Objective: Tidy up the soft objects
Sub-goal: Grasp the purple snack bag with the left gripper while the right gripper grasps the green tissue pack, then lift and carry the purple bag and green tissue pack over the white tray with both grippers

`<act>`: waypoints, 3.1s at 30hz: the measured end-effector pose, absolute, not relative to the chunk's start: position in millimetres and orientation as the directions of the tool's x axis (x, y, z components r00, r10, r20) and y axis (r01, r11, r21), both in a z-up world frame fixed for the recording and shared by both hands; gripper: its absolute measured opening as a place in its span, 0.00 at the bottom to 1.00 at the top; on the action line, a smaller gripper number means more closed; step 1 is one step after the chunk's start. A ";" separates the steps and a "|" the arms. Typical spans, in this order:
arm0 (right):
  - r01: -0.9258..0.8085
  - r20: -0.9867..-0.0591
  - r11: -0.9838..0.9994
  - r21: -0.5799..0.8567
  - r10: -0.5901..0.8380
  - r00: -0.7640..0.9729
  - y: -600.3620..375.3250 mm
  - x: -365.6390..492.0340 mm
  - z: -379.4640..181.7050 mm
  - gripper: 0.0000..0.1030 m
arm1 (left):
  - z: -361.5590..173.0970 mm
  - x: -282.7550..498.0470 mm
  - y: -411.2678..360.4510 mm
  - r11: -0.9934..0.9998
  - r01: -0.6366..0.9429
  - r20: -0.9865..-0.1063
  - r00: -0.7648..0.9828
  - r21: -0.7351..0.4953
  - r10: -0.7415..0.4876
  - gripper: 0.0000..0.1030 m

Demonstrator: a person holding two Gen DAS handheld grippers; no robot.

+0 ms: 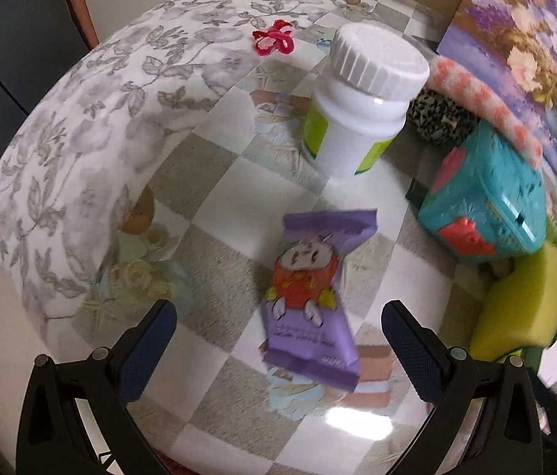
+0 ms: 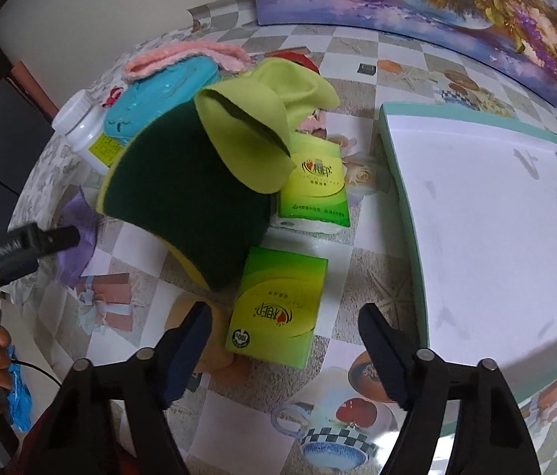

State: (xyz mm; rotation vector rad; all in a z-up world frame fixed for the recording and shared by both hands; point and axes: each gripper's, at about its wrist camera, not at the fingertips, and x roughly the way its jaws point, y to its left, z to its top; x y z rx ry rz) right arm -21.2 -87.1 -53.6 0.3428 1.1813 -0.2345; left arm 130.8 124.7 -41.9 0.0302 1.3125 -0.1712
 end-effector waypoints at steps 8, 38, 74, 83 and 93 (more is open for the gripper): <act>0.365 -0.942 0.921 0.135 0.004 0.336 -94.5 -13.9 -65.8 0.60 | -48.8 152.3 128.9 0.990 0.096 -0.961 0.250 -0.100 -0.122 0.97; 0.359 -0.895 0.901 0.244 0.067 0.441 -99.4 -48.0 -30.4 0.29 | 27.1 79.4 108.0 0.940 0.201 -0.902 0.283 -0.276 -0.326 0.41; 0.345 -0.920 0.912 0.223 0.080 0.383 -91.1 -43.7 -44.7 0.48 | -19.5 58.4 64.3 0.995 0.096 -0.958 0.288 0.022 -0.006 0.41; 0.432 -0.871 0.870 0.238 -0.006 0.492 -126.9 -65.7 2.6 0.48 | 31.0 38.0 34.1 0.973 0.231 -0.913 0.393 -0.016 -0.109 0.41; 0.681 -0.895 0.718 0.145 -0.198 0.399 -217.4 -109.5 0.8 0.48 | 43.5 -5.9 -68.4 0.849 0.521 -0.889 0.346 -0.083 -0.299 0.42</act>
